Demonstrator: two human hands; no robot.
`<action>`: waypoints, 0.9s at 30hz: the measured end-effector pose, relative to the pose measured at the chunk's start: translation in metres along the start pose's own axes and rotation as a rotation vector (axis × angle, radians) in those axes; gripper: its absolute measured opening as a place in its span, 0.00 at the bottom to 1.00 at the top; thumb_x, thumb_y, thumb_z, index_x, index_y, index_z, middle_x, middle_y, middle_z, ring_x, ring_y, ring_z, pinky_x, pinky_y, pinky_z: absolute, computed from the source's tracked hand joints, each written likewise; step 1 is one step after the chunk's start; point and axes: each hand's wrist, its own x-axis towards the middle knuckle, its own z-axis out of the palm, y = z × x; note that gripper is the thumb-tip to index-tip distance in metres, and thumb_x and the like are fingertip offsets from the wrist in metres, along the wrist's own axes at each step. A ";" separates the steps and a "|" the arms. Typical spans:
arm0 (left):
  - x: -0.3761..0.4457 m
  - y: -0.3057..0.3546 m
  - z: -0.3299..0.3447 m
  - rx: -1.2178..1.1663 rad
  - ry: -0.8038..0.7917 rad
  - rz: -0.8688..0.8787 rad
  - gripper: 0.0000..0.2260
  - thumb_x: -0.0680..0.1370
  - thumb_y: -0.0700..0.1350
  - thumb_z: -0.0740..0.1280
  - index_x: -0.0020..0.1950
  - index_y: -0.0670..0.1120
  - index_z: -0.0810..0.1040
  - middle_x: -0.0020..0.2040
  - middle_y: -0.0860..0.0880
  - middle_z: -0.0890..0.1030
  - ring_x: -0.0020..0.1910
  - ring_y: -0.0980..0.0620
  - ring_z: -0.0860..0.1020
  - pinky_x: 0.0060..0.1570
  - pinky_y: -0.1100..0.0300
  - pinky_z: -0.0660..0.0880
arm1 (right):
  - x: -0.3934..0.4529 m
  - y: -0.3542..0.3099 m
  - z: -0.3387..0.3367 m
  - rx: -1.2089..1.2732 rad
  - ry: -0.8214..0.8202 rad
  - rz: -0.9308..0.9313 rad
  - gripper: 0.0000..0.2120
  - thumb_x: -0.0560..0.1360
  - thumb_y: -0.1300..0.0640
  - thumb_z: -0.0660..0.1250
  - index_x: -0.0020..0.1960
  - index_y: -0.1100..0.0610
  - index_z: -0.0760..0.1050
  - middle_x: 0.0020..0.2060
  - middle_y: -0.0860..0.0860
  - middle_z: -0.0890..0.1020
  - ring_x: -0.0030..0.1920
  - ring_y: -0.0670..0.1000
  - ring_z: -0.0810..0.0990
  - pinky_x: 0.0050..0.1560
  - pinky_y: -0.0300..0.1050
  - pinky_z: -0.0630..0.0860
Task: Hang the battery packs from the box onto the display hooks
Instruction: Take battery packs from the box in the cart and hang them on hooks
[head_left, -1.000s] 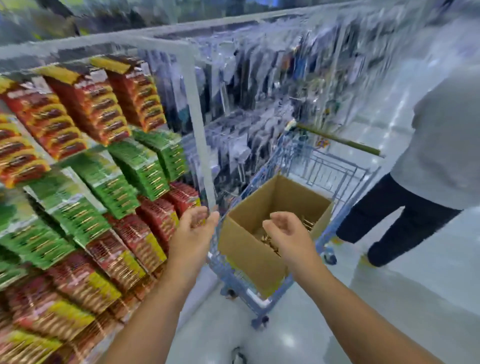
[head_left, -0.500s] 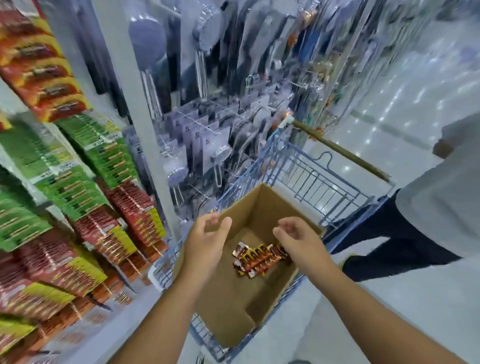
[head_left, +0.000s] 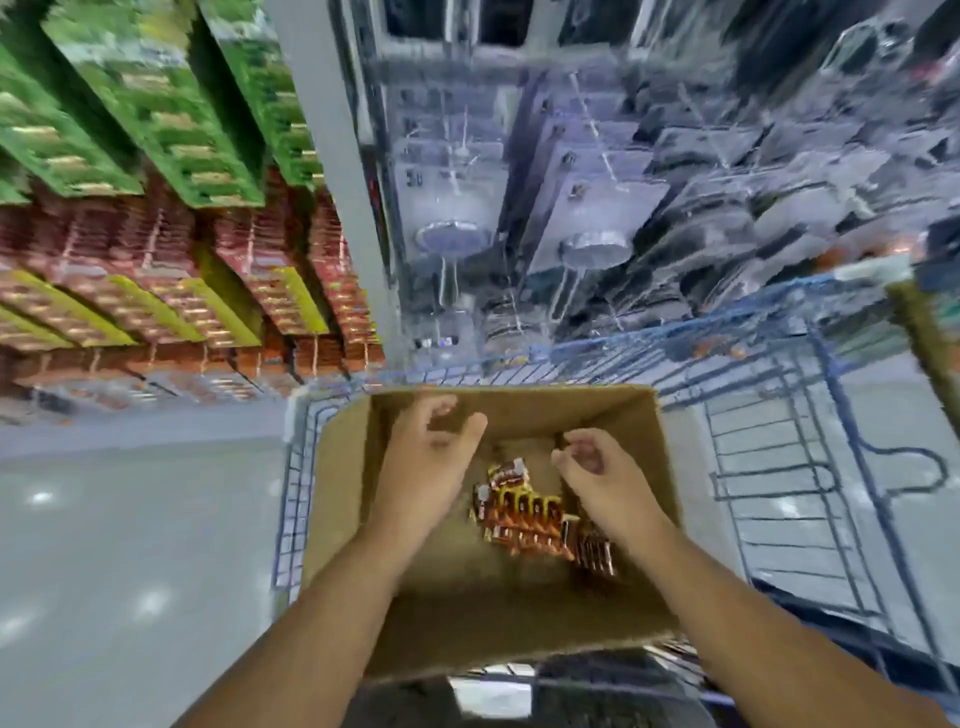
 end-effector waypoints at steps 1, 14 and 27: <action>-0.002 -0.007 0.012 -0.013 0.049 -0.049 0.13 0.80 0.54 0.72 0.63 0.56 0.77 0.62 0.57 0.77 0.45 0.67 0.78 0.42 0.76 0.69 | 0.015 0.013 -0.003 -0.031 -0.040 0.000 0.13 0.80 0.49 0.71 0.63 0.46 0.75 0.53 0.41 0.80 0.53 0.37 0.77 0.46 0.26 0.69; 0.005 -0.128 0.135 -0.325 0.272 -0.695 0.09 0.79 0.56 0.73 0.51 0.54 0.76 0.52 0.54 0.81 0.58 0.49 0.80 0.66 0.48 0.77 | 0.143 0.166 0.074 -0.459 -0.389 0.014 0.21 0.80 0.46 0.71 0.70 0.53 0.75 0.66 0.52 0.79 0.63 0.53 0.80 0.58 0.44 0.74; 0.066 -0.224 0.198 -0.119 0.114 -0.966 0.23 0.78 0.60 0.71 0.63 0.44 0.79 0.57 0.44 0.82 0.57 0.42 0.80 0.59 0.50 0.79 | 0.198 0.231 0.141 -0.896 -0.524 -0.161 0.52 0.67 0.35 0.79 0.82 0.50 0.59 0.81 0.56 0.58 0.79 0.61 0.59 0.78 0.54 0.63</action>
